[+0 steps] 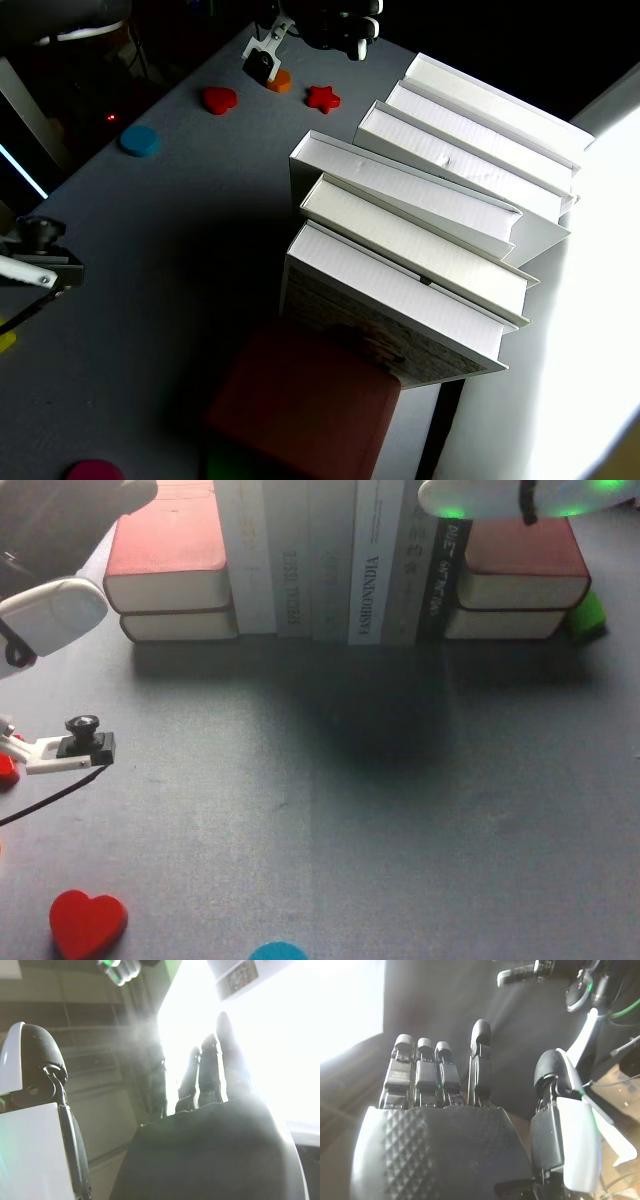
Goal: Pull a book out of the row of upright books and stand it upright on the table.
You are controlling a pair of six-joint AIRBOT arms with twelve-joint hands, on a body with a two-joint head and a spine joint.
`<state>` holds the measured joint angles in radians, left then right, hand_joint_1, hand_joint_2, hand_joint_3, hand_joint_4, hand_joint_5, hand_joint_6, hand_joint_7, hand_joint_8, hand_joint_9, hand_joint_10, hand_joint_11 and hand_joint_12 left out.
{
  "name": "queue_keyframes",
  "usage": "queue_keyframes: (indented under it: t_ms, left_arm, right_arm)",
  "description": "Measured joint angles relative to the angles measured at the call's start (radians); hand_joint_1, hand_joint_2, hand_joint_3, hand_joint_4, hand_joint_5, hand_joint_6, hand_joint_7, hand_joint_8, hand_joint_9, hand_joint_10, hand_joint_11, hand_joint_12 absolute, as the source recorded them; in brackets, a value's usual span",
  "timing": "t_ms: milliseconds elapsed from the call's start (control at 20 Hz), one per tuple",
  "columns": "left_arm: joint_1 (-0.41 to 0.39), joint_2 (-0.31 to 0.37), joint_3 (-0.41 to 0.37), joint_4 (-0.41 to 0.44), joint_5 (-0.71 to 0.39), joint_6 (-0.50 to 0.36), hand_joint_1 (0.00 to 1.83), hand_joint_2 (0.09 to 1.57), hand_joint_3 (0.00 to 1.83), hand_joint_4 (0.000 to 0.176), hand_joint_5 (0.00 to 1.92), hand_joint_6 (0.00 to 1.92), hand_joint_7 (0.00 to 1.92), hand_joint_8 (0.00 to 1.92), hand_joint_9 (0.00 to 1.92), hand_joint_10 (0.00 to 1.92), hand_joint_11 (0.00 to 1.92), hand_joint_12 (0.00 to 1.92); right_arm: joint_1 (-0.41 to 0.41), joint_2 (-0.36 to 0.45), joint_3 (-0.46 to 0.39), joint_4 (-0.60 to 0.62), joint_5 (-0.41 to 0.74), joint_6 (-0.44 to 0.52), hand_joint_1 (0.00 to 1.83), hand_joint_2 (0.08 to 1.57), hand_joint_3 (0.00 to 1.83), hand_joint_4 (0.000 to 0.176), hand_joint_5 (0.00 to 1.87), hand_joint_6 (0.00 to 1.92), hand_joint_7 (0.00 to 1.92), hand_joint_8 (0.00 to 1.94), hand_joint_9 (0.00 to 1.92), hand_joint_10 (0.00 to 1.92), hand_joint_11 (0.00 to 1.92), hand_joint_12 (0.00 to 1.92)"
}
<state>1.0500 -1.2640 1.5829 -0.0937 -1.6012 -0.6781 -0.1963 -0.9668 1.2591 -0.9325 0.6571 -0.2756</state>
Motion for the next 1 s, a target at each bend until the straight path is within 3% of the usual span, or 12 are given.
queue_keyframes:
  t_ms: [50, 100, 150, 250, 400, 450, 500, 600, 650, 750, 850, 1000]
  left_arm:
    - [-0.005, 0.0, 0.0, 0.011, -0.001, 0.0, 0.85, 0.98, 0.0, 0.151, 0.25, 0.0, 0.0, 0.0, 0.02, 0.0, 0.0, 0.49]
    - [-0.01, 0.0, 0.0, 0.014, -0.001, 0.0, 0.81, 0.98, 0.0, 0.15, 0.24, 0.0, 0.0, 0.0, 0.03, 0.0, 0.0, 0.54]
    - [-0.011, 0.0, 0.0, 0.01, -0.001, 0.0, 0.81, 0.98, 0.0, 0.147, 0.24, 0.0, 0.0, 0.0, 0.01, 0.01, 0.0, 0.45]
    - [-0.013, 0.0, 0.0, 0.006, -0.002, 0.0, 0.84, 0.99, 0.0, 0.147, 0.27, 0.0, 0.0, 0.0, 0.0, 0.0, 0.0, 0.26]
    - [-0.014, 0.0, 0.0, 0.017, -0.002, 0.0, 0.86, 1.0, 0.0, 0.135, 0.28, 0.0, 0.01, 0.0, 0.0, 0.0, 0.0, 0.21]
    - [-0.016, 0.0, 0.0, 0.015, -0.001, 0.0, 0.86, 0.99, 0.0, 0.127, 0.26, 0.0, 0.0, 0.0, 0.0, 0.0, 0.0, 0.18]
    - [-0.023, 0.0, 0.0, 0.014, 0.0, 0.0, 0.86, 0.98, 0.0, 0.129, 0.26, 0.0, 0.0, 0.0, 0.01, 0.01, 0.0, 0.17]
    - [-0.031, 0.0, 0.0, 0.018, -0.005, 0.0, 0.82, 0.98, 0.0, 0.141, 0.26, 0.0, 0.0, 0.0, 0.01, 0.0, 0.0, 0.24]
    - [-0.033, 0.0, 0.0, 0.024, -0.005, 0.0, 0.81, 0.98, 0.0, 0.135, 0.24, 0.0, 0.0, 0.0, 0.01, 0.0, 0.0, 0.22]
    - [-0.033, 0.0, 0.0, 0.029, -0.005, 0.0, 0.79, 0.99, 0.0, 0.127, 0.21, 0.0, 0.0, 0.0, 0.0, 0.0, 0.0, 0.19]
    - [-0.033, 0.002, 0.0, 0.023, -0.006, 0.0, 0.78, 1.0, 0.0, 0.132, 0.22, 0.0, 0.0, 0.0, 0.0, 0.0, 0.0, 0.2]
    - [-0.033, 0.002, 0.0, 0.024, -0.008, 0.0, 0.74, 0.98, 0.0, 0.146, 0.22, 0.0, 0.0, 0.0, 0.02, 0.01, 0.0, 0.27]
  right_arm:
    - [0.02, -0.002, 0.019, 0.002, -0.025, 0.0, 0.31, 1.24, 0.01, 0.042, 0.46, 0.0, 0.0, 0.0, 0.0, 0.0, 0.0, 0.0]
    - [0.037, -0.002, 0.036, 0.019, -0.042, -0.004, 0.31, 1.24, 0.01, 0.037, 0.47, 0.01, 0.0, 0.0, 0.0, 0.0, 0.0, 0.0]
    - [0.044, -0.002, 0.055, 0.058, -0.056, -0.006, 0.33, 1.22, 0.0, 0.028, 0.5, 0.02, 0.0, 0.0, 0.0, 0.0, 0.0, 0.0]
    - [0.043, -0.01, 0.082, 0.059, -0.095, -0.007, 0.34, 1.19, 0.0, 0.071, 0.49, 0.01, 0.0, 0.0, 0.0, 0.0, 0.0, 0.0]
    - [0.04, -0.016, 0.09, 0.066, -0.124, -0.008, 0.31, 1.15, 0.0, 0.097, 0.49, 0.01, 0.0, 0.0, 0.0, 0.0, 0.0, 0.0]
    - [0.04, -0.021, 0.096, 0.068, -0.122, -0.009, 0.3, 1.15, 0.0, 0.092, 0.48, 0.01, 0.0, 0.0, 0.0, 0.0, 0.0, 0.0]
    - [0.04, -0.027, 0.103, 0.07, -0.124, -0.01, 0.4, 1.12, 0.0, 0.055, 0.49, 0.01, 0.0, 0.0, 0.0, 0.0, 0.0, 0.0]
    - [0.04, -0.047, 0.116, 0.075, -0.124, -0.011, 0.39, 1.09, 0.0, 0.015, 0.56, 0.02, 0.0, 0.0, 0.0, 0.0, 0.0, 0.0]
    - [0.04, -0.058, 0.125, 0.077, -0.124, -0.011, 0.39, 1.06, 0.0, 0.015, 0.59, 0.02, 0.0, 0.0, 0.0, 0.0, 0.0, 0.0]
    - [0.04, -0.064, 0.13, 0.075, -0.129, -0.011, 0.31, 1.04, 0.0, 0.044, 0.6, 0.02, 0.0, 0.0, 0.0, 0.0, 0.0, 0.0]
    - [0.026, -0.083, 0.151, 0.094, -0.128, -0.012, 0.35, 1.1, 0.01, 0.1, 0.6, 0.01, 0.0, 0.0, 0.0, 0.0, 0.0, 0.0]
    - [-0.019, -0.12, 0.194, 0.116, -0.143, -0.015, 0.46, 1.1, 0.0, 0.048, 0.62, 0.02, 0.0, 0.0, 0.0, 0.0, 0.0, 0.0]
